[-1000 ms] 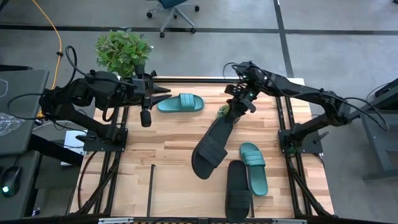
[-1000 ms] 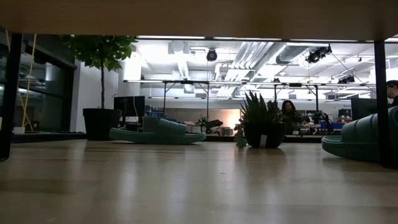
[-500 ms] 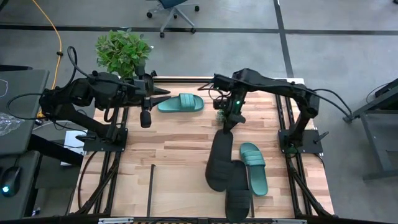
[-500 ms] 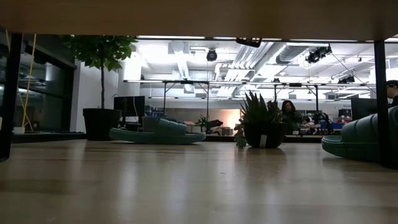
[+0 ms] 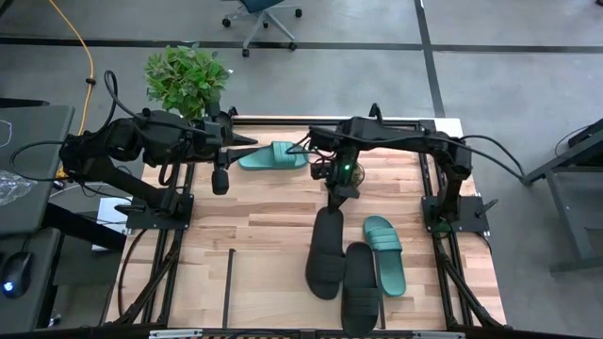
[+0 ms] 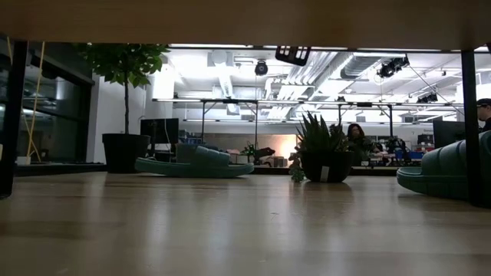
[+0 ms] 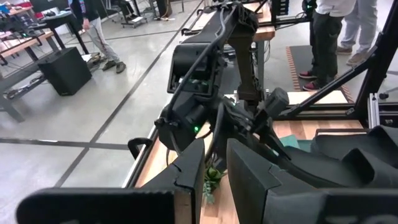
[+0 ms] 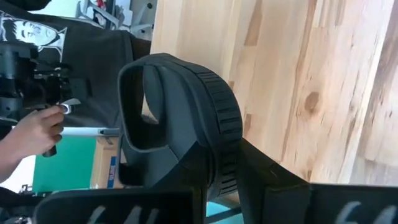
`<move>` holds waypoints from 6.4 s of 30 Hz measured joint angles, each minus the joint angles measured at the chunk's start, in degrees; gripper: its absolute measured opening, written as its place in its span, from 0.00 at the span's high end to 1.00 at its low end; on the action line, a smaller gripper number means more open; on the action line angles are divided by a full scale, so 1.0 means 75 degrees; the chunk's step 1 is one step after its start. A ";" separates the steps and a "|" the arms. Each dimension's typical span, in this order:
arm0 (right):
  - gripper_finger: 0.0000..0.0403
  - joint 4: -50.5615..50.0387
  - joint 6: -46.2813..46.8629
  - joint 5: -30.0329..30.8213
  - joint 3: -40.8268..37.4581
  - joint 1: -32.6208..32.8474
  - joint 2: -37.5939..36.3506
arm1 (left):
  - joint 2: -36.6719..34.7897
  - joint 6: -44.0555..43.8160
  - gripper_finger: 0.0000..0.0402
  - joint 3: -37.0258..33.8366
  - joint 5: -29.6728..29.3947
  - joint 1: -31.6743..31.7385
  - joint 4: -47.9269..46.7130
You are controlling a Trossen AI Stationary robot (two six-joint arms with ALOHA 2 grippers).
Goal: Pick and place slides into the shelf
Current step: Put the black slide on the shelf
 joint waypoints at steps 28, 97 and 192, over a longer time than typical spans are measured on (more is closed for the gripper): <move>0.92 0.1028 0.0946 0.0248 0.0003 0.0966 0.0315 | 0.0001 -0.0021 0.86 0.0000 0.0162 0.0000 -0.0002; 0.92 0.1768 0.2218 0.0196 -0.0017 0.1583 0.0925 | 0.0001 -0.0131 0.86 0.0000 0.0254 -0.0003 -0.0224; 0.69 0.0193 0.1607 0.0521 -0.0017 0.1574 0.0917 | -0.0002 -0.0178 0.86 0.0000 0.0402 -0.0003 -0.0241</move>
